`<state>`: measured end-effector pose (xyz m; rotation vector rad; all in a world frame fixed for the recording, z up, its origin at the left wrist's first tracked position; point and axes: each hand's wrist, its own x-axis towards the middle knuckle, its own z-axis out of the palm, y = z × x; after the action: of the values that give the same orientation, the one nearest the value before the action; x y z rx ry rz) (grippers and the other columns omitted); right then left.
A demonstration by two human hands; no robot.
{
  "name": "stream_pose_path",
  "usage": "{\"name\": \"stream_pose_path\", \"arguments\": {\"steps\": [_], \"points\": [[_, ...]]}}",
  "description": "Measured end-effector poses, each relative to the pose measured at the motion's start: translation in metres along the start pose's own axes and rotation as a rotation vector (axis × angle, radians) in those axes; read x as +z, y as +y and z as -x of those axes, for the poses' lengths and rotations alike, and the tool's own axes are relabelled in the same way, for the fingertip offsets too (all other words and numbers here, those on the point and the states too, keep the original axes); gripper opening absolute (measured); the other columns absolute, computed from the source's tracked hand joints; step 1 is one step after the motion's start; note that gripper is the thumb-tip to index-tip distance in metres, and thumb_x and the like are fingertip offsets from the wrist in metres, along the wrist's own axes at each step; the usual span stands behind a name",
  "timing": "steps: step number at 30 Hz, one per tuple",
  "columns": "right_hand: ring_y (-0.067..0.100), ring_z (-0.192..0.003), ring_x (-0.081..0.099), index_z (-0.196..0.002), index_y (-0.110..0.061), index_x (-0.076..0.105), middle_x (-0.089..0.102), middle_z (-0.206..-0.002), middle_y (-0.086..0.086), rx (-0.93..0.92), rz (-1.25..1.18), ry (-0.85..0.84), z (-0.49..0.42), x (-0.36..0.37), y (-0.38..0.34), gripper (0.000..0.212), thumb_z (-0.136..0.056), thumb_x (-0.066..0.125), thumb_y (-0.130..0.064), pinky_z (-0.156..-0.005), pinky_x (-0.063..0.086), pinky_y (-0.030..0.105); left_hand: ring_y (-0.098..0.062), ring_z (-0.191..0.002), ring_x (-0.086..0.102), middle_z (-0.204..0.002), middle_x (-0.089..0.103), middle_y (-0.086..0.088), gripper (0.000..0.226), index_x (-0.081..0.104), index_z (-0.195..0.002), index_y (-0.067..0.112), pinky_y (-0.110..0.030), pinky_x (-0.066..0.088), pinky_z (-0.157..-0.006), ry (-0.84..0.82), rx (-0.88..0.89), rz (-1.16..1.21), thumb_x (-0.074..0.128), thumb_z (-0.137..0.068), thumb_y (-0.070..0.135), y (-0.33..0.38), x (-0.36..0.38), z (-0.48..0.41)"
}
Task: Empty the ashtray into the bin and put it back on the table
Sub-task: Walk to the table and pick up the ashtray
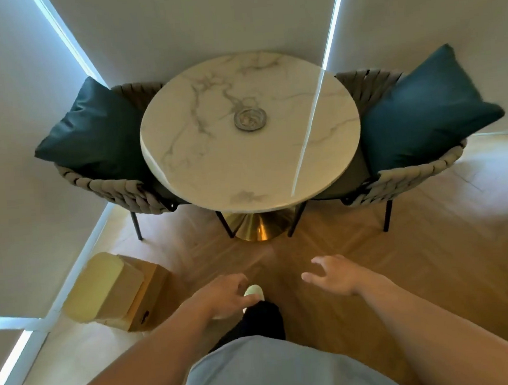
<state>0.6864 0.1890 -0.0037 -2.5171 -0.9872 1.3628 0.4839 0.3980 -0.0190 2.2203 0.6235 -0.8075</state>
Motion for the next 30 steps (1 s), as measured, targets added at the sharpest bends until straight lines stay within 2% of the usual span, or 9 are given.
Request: {"name": "stream_pose_path", "arguments": {"steps": [7, 12, 20, 30], "points": [[0.023, -0.145, 0.033, -0.152, -0.018, 0.033, 0.035, -0.159, 0.003, 0.009, -0.032, 0.056, -0.085, -0.097, -0.046, 0.083, -0.089, 0.046, -0.069, -0.115, 0.033, 0.043, -0.021, -0.122, 0.055, -0.141, 0.054, -0.003, 0.077, 0.046, -0.140, 0.021, -0.040, 0.045, -0.104, -0.005, 0.034, -0.015, 0.051, -0.083, 0.071, -0.007, -0.126, -0.088], [0.023, -0.143, 0.037, -0.153, -0.016, 0.030, 0.036, -0.159, 0.004, -0.048, -0.041, 0.052, -0.140, -0.147, -0.062, 0.082, -0.091, 0.047, -0.066, -0.115, 0.033, 0.039, -0.016, -0.114, 0.057, -0.134, 0.058, -0.001, 0.067, 0.053, -0.132, 0.025, -0.038, 0.047, -0.102, 0.032, 0.058, 0.069, 0.055, -0.082, 0.070, -0.006, -0.186, -0.141], [0.024, -0.139, 0.041, -0.152, -0.016, 0.034, 0.041, -0.155, 0.005, -0.077, -0.021, 0.032, -0.221, -0.217, -0.061, 0.083, -0.088, 0.052, -0.066, -0.111, 0.036, 0.036, -0.012, -0.109, 0.058, -0.130, 0.059, 0.003, 0.077, 0.051, -0.132, 0.028, -0.034, 0.048, -0.097, 0.064, -0.026, 0.199, 0.057, -0.073, 0.077, 0.004, -0.238, -0.200], [0.026, -0.130, 0.051, -0.147, -0.013, 0.041, 0.054, -0.144, 0.010, -0.128, -0.027, 0.015, -0.303, -0.277, -0.070, 0.083, -0.083, 0.066, -0.060, -0.104, 0.040, 0.033, -0.013, -0.106, 0.058, -0.127, 0.058, 0.001, 0.072, 0.050, -0.134, 0.024, -0.028, 0.046, -0.091, 0.191, -0.076, 0.294, 0.074, -0.075, 0.057, 0.017, -0.292, -0.268]]}}
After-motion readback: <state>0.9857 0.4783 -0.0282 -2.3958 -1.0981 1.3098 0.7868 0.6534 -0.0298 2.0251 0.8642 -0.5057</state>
